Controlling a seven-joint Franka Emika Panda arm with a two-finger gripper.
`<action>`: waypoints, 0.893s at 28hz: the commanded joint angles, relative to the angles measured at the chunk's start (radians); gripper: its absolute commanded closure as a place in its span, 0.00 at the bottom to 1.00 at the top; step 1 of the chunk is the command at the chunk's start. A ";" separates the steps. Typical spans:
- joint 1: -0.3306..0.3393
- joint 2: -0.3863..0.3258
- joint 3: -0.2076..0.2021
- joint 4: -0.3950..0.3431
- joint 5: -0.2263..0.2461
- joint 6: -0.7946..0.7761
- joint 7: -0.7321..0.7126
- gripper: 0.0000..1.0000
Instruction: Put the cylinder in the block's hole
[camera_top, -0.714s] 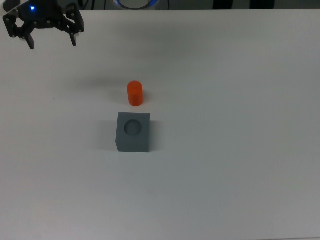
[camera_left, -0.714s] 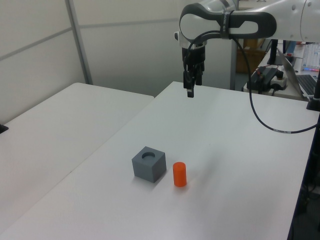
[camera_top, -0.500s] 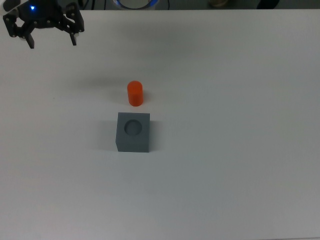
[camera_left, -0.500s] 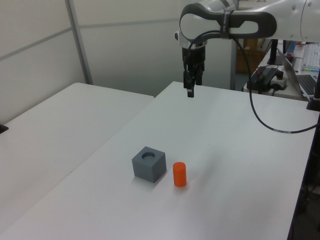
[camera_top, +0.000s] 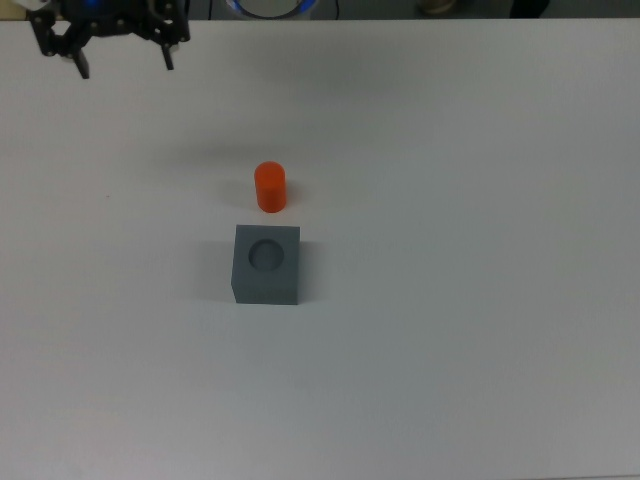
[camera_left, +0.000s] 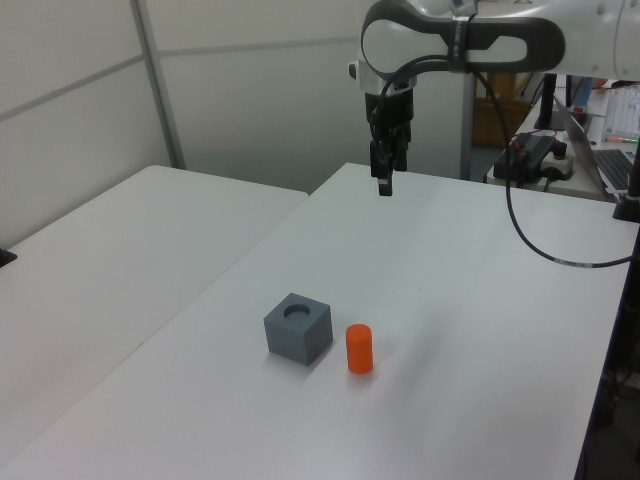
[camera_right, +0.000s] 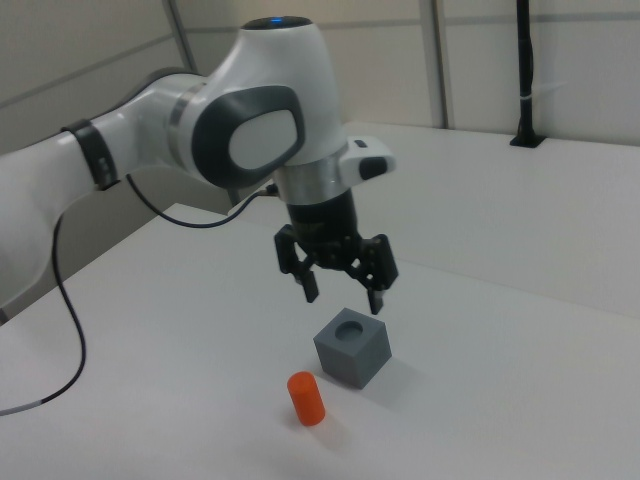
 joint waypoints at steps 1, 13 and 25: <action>0.050 -0.160 -0.006 -0.217 0.020 0.100 -0.023 0.00; 0.159 -0.220 -0.006 -0.527 0.018 0.404 -0.038 0.00; 0.223 -0.048 0.002 -0.541 0.015 0.551 -0.058 0.00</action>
